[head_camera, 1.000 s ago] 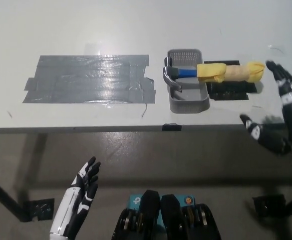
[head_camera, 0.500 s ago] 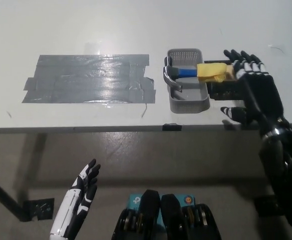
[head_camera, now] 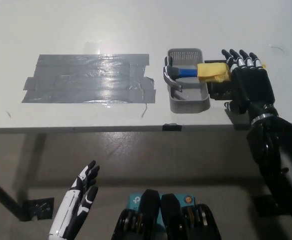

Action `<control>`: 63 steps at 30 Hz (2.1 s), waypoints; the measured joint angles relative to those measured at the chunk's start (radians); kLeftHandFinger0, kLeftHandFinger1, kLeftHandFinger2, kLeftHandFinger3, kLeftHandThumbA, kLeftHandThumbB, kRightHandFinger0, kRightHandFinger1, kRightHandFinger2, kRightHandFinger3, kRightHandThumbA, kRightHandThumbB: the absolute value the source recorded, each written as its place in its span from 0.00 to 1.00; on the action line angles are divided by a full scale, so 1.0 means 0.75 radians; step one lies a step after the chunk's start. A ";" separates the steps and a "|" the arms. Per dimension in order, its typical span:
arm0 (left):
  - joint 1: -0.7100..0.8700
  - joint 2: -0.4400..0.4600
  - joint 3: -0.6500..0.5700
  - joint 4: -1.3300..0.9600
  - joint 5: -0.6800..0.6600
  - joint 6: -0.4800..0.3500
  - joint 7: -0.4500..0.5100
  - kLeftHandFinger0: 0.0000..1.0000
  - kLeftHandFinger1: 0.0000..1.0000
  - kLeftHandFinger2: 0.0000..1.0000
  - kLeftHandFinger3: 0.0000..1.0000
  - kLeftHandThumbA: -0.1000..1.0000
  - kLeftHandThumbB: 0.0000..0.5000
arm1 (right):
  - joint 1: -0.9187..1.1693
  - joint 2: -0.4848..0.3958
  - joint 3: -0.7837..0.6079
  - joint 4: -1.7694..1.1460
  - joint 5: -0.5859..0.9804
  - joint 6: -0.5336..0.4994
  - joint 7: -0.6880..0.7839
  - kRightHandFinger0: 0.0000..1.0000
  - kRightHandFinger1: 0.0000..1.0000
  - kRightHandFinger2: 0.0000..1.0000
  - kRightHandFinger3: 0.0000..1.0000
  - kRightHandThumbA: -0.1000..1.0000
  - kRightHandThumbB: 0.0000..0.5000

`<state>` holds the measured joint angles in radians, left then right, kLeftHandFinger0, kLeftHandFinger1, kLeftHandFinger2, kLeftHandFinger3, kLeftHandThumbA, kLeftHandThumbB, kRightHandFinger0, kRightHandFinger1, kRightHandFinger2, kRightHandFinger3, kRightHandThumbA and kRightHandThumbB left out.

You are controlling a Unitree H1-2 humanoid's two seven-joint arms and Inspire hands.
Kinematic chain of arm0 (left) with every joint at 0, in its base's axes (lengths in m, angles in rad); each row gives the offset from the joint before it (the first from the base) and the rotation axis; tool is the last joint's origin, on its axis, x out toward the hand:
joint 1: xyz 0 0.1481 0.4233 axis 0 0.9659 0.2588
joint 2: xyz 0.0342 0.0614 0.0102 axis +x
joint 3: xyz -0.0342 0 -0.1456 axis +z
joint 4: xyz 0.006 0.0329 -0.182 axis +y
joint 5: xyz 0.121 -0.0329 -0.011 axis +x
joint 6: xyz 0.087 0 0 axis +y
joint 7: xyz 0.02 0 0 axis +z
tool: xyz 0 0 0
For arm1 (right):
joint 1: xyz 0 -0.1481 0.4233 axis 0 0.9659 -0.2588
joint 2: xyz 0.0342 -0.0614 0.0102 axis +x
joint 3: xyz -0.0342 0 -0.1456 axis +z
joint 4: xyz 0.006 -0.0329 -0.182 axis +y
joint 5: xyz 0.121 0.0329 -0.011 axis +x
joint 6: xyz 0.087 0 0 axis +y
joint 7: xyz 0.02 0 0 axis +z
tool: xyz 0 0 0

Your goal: The robot picks the hammer with right hand and hits the black area on the desk and places it back.

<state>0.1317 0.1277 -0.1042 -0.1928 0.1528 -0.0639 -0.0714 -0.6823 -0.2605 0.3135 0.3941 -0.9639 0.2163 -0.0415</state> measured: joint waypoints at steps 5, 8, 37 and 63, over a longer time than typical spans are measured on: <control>0.002 0.000 -0.001 0.000 -0.002 0.003 -0.004 1.00 1.00 1.00 1.00 0.95 0.12 | -0.028 0.013 0.012 0.049 -0.003 0.017 -0.007 1.00 1.00 1.00 1.00 1.00 0.73; 0.002 0.003 -0.004 0.001 -0.002 0.004 -0.013 1.00 1.00 1.00 1.00 0.94 0.09 | -0.036 0.026 0.019 0.079 -0.004 0.023 -0.030 1.00 1.00 1.00 1.00 1.00 0.73; -0.003 0.016 -0.016 0.016 -0.006 0.006 -0.037 1.00 1.00 1.00 1.00 0.96 0.08 | -0.163 0.100 0.091 0.367 -0.008 0.092 -0.261 1.00 1.00 1.00 1.00 1.00 0.50; -0.019 0.022 -0.033 0.017 -0.006 0.022 -0.044 0.96 0.90 0.91 1.00 1.00 0.11 | -0.247 0.033 0.147 0.857 0.003 -0.165 -0.677 0.00 0.31 0.80 0.74 0.00 0.42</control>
<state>0.1174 0.1442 -0.1289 -0.1804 0.1485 -0.0478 -0.1046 -0.8675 -0.2354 0.4234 1.0371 -0.9619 0.0926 -0.5495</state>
